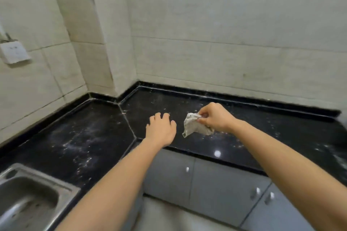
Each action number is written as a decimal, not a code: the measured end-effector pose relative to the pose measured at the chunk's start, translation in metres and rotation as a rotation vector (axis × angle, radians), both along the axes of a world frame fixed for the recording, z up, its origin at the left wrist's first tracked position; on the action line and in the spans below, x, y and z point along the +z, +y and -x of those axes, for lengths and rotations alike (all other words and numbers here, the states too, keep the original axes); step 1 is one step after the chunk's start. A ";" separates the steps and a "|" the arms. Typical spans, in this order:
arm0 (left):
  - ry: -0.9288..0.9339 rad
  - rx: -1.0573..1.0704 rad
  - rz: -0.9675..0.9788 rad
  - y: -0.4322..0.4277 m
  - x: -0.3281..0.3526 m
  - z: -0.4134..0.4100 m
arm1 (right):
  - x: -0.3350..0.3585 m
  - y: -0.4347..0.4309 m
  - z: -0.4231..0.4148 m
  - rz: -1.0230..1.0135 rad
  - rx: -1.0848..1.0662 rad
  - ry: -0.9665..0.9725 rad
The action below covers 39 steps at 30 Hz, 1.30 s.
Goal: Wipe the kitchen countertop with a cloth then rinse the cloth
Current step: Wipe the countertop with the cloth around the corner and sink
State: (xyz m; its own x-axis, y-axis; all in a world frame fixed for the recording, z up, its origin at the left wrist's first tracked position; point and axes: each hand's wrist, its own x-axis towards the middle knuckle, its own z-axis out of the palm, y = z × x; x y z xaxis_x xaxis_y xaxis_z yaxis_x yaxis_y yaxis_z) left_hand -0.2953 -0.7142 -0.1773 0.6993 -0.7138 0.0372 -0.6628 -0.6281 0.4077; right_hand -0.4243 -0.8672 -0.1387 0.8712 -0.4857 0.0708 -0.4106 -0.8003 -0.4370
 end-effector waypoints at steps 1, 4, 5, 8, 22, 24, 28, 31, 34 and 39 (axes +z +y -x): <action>0.010 -0.034 -0.011 -0.028 -0.006 0.020 | -0.003 -0.022 0.023 0.008 -0.031 0.011; 0.043 -0.126 -0.014 -0.114 -0.022 0.082 | -0.017 -0.086 0.094 -0.011 -0.127 0.029; 0.070 -0.147 -0.013 -0.140 -0.029 0.104 | -0.023 -0.107 0.117 -0.026 -0.161 0.034; 0.191 -0.185 -0.028 -0.211 -0.056 0.175 | -0.047 -0.167 0.188 -0.073 -0.266 0.058; 0.267 -0.429 -0.199 -0.426 -0.149 0.328 | -0.125 -0.367 0.373 -0.250 -0.683 -0.028; 0.278 -0.431 -0.211 -0.453 -0.161 0.332 | -0.128 -0.401 0.381 -0.258 -0.721 -0.054; 0.240 -0.443 -0.176 -0.515 -0.181 0.327 | -0.134 -0.471 0.387 -0.239 -0.814 -0.132; 0.184 -0.471 -0.159 -0.562 -0.198 0.321 | -0.138 -0.522 0.387 -0.209 -0.885 -0.149; 0.140 -0.515 -0.176 -0.597 -0.216 0.317 | -0.142 -0.571 0.388 -0.154 -0.920 -0.147; 0.003 -0.599 -0.266 -0.623 -0.246 0.315 | -0.171 -0.613 0.399 0.059 -0.883 -0.043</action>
State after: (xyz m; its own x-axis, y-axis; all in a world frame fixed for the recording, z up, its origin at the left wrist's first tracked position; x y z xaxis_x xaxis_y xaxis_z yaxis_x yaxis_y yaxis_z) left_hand -0.6106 -1.3367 -0.4235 0.1780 -0.9645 -0.1952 -0.9283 -0.2304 0.2918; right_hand -0.8234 -1.4804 -0.3099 0.1761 -0.9742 0.1414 -0.8731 -0.2209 -0.4346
